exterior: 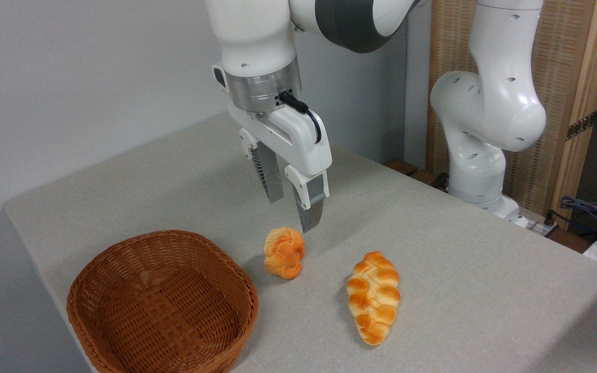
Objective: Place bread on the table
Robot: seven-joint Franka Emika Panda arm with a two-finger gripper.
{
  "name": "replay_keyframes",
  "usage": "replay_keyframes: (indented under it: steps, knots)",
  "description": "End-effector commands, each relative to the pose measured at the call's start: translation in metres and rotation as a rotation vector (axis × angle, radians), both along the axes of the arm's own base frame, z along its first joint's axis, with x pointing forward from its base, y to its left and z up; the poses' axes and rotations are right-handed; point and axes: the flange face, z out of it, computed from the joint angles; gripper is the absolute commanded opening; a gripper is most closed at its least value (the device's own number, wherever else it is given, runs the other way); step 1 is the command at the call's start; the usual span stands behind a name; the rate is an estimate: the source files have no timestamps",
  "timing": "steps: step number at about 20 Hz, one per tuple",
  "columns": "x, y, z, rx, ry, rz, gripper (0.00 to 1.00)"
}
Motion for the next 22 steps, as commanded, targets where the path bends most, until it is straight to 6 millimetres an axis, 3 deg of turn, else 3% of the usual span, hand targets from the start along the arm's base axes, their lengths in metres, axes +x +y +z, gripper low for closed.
replay_keyframes:
  steps: [1, 6, 11, 17, 22]
  knots:
    - [0.007, 0.001, 0.014, 0.012, -0.099, 0.057, 1.00]
    - [0.018, 0.000, 0.020, 0.014, -0.167, 0.134, 1.00]
    - [0.033, -0.019, 0.025, 0.132, -0.187, 0.169, 1.00]
    - [0.051, -0.027, 0.034, 0.096, -0.206, 0.171, 1.00]
    - [0.051, -0.028, 0.034, 0.060, -0.202, 0.145, 1.00]
